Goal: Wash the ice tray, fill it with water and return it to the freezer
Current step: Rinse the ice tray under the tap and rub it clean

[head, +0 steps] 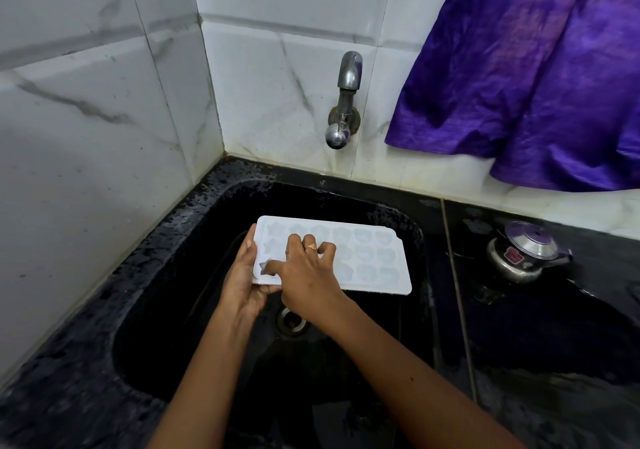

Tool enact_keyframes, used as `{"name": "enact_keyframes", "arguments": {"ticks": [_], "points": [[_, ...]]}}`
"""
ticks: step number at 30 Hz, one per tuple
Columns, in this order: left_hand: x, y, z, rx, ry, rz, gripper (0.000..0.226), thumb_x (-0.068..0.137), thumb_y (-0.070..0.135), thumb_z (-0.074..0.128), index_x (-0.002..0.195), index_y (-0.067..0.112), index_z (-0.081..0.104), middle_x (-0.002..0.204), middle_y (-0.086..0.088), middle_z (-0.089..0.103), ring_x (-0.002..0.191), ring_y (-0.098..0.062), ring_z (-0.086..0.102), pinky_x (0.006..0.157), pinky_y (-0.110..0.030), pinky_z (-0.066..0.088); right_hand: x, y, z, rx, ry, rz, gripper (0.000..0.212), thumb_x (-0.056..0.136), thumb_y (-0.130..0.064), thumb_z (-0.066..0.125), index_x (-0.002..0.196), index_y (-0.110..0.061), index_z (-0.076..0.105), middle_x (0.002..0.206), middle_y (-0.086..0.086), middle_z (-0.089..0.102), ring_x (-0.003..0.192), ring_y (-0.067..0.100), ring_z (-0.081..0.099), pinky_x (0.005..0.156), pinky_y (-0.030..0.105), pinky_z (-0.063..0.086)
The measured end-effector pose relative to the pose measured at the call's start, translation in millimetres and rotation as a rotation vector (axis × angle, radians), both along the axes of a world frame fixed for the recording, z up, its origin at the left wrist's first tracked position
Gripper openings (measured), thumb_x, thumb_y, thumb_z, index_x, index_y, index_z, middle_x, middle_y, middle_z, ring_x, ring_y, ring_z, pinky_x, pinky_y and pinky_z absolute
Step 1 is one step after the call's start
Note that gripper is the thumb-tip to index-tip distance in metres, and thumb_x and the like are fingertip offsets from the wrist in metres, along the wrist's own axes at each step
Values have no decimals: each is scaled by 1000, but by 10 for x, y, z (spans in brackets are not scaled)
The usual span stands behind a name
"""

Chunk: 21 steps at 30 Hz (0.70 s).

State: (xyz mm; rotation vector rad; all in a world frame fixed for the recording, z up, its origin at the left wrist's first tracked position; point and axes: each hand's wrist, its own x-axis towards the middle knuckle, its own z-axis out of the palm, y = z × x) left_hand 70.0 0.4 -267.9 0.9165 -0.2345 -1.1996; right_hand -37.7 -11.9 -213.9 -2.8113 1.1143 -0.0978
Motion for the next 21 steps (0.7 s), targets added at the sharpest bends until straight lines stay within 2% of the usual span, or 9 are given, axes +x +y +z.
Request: {"name": "enact_keyframes", "arguments": {"ticks": [3, 5, 7, 10, 12, 14, 16, 19, 21], "points": [[16, 10, -19, -26, -4, -10, 32, 101, 28, 32, 127, 26, 51, 95, 4, 73, 76, -14, 71, 48, -31, 55, -56, -35, 35, 106, -55, -30, 38, 92, -19, 45, 125, -37, 55, 119, 4, 38, 119, 25, 29, 97, 41, 15], [40, 5, -40, -40, 7, -25, 31, 101, 28, 32, 123, 20, 53, 91, -1, 74, 77, -19, 72, 52, -37, 57, -161, -76, 40, 189, -189, -98, 36, 93, -22, 43, 124, -36, 55, 117, 0, 42, 117, 21, 32, 92, 37, 14], [71, 13, -60, 7, 51, -47, 36, 99, 34, 36, 117, 11, 56, 89, -8, 74, 78, -24, 71, 54, -43, 58, -336, -152, 18, 172, -289, -210, 40, 91, -22, 44, 129, -35, 49, 122, -1, 42, 118, 19, 32, 86, 32, 12], [118, 44, -84, 55, 22, -51, 37, 98, 38, 37, 111, 11, 58, 87, -9, 74, 78, -26, 71, 54, -48, 57, -694, -335, -12, 79, -282, -549, 54, 91, -25, 47, 142, -28, 32, 139, 3, 29, 126, 24, 25, 99, 36, 15], [139, 58, -89, 39, -16, -20, 32, 99, 35, 36, 109, 13, 58, 87, -7, 74, 76, -24, 72, 53, -49, 57, -917, -449, -51, 187, -264, -757, 59, 94, -30, 46, 146, -20, 22, 146, 10, 22, 132, 31, 22, 107, 42, 17], [150, 59, -88, 18, -46, -15, 29, 99, 34, 37, 108, 15, 57, 88, -5, 74, 77, -23, 72, 51, -47, 57, -1091, -523, -137, 483, -448, -813, 51, 96, -32, 43, 143, -14, 31, 145, 13, 33, 130, 32, 35, 108, 44, 26], [145, 63, -76, -4, -81, -33, 28, 99, 34, 36, 109, 17, 56, 89, -3, 74, 79, -21, 72, 51, -43, 57, -1181, -494, -230, 719, -744, -783, 33, 97, -26, 43, 127, -14, 50, 128, 10, 55, 112, 25, 55, 99, 44, 44], [170, 82, -58, -43, -111, -102, 26, 98, 33, 35, 111, 22, 55, 98, -1, 73, 86, -21, 71, 56, -44, 58, -1240, -446, -321, 710, -894, -792, 26, 94, -11, 50, 119, -14, 54, 112, 9, 62, 98, 22, 61, 80, 37, 51], [221, 91, -52, -40, -148, -151, 25, 96, 33, 38, 113, 25, 55, 105, 1, 71, 92, -21, 69, 62, -45, 59, -1244, -437, -356, 691, -942, -803, 26, 91, -5, 52, 115, -15, 53, 110, 8, 62, 98, 22, 61, 77, 35, 51]]}}
